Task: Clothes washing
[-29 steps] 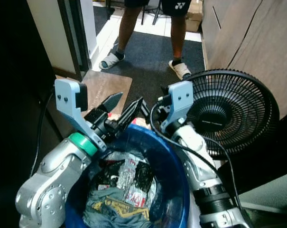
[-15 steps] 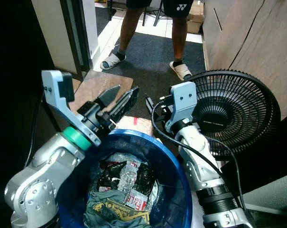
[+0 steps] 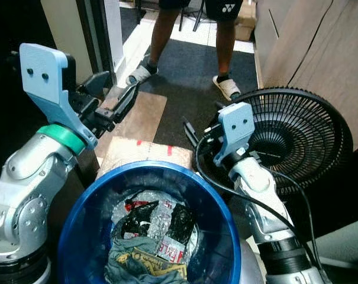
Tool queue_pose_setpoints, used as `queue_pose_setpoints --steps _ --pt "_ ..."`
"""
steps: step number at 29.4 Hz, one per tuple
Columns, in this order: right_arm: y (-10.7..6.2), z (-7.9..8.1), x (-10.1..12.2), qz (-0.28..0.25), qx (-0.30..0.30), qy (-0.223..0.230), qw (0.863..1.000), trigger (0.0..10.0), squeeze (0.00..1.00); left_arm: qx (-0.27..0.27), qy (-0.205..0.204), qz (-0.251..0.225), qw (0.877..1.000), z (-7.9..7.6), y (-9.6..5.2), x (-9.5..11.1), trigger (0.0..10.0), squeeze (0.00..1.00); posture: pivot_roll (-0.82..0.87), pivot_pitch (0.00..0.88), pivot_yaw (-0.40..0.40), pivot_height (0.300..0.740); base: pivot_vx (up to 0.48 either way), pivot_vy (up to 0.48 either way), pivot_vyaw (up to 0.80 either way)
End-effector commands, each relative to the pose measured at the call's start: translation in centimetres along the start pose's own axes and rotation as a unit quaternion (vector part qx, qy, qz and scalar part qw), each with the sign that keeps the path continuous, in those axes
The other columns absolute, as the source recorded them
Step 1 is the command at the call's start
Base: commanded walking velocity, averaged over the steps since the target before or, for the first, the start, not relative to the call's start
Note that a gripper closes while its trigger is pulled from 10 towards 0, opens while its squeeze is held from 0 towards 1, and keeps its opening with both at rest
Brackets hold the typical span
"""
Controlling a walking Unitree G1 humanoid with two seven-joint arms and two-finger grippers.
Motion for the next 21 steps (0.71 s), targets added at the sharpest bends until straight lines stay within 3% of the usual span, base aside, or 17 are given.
queue_pose_setpoints --steps 1,10,12,17,19,21 --pt "-0.7 0.8 -0.2 0.014 0.032 0.001 0.999 10.0 0.00 -0.041 0.009 -0.001 0.999 -1.7 -0.3 0.4 10.0 0.00 0.16 0.101 -0.042 0.300 0.000 0.000 0.00" --pt "-0.1 -0.9 -0.5 0.010 -0.042 -0.014 0.999 10.0 0.00 -0.008 -0.013 -0.043 0.999 -1.6 1.4 1.6 10.0 0.00 0.17 0.097 -0.037 0.300 0.000 0.000 0.00" --pt "0.6 -1.5 0.1 -0.002 -0.076 -0.001 0.997 10.0 0.00 0.024 -0.025 -0.067 0.997 -0.7 2.2 2.6 10.0 0.00 0.17 0.095 -0.036 0.300 0.000 0.000 0.00" --pt "0.8 -1.7 0.3 -0.007 -0.086 0.002 0.996 10.0 0.00 0.050 -0.032 -0.079 0.995 0.2 2.6 3.1 10.0 0.00 0.17 0.095 -0.036 0.300 0.000 0.000 0.00" --pt "0.7 -1.9 0.3 -0.005 -0.097 0.006 0.995 10.0 0.00 0.094 -0.041 -0.092 0.990 2.1 2.7 3.9 10.0 0.00 0.17 0.095 -0.036 0.305 0.000 0.000 0.00" --pt "0.6 -2.0 0.2 -0.002 -0.102 0.008 0.995 10.0 0.00 0.101 -0.039 -0.094 0.990 2.6 2.6 4.0 10.0 0.00 0.17 0.097 -0.035 0.310 0.000 0.000 0.00"
Point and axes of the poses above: a point about 5 cm out from each wrist's last joint towards the gripper, its own y axis pointing out of the wrist towards the gripper, its own x axis along the axis of the wrist's last joint, z = x × y, the point moved 3 cm from there along y, pointing out of the wrist towards the gripper, and after that the axes turned 10 degrees about y, right-handed, at the moved point
